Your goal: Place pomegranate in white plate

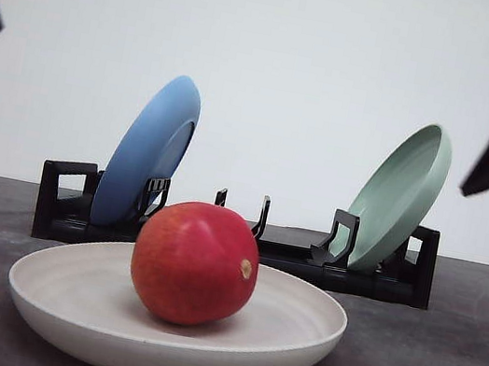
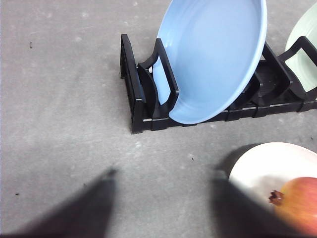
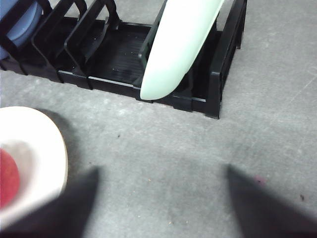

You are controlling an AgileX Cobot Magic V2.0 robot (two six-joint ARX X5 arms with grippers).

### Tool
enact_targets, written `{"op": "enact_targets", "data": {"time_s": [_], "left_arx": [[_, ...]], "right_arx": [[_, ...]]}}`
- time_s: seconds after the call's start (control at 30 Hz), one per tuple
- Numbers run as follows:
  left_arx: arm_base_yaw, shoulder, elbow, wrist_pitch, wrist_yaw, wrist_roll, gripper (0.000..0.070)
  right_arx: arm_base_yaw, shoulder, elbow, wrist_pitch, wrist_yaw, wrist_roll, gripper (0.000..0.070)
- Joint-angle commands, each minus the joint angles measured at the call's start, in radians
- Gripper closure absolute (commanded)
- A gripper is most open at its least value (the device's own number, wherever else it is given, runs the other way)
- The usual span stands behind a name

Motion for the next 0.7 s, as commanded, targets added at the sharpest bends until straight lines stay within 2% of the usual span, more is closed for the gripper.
{"op": "enact_targets", "data": {"time_s": [0.0, 0.67], "left_arx": [[-0.002, 0.006, 0.003, 0.014, 0.002, -0.007, 0.0685], [0.0, -0.023, -0.002, 0.026, 0.002, -0.002, 0.0683]], "right_arx": [[0.003, 0.008, 0.001, 0.006, -0.003, -0.006, 0.0689], [0.003, 0.008, 0.001, 0.045, -0.002, -0.008, 0.0684]]}}
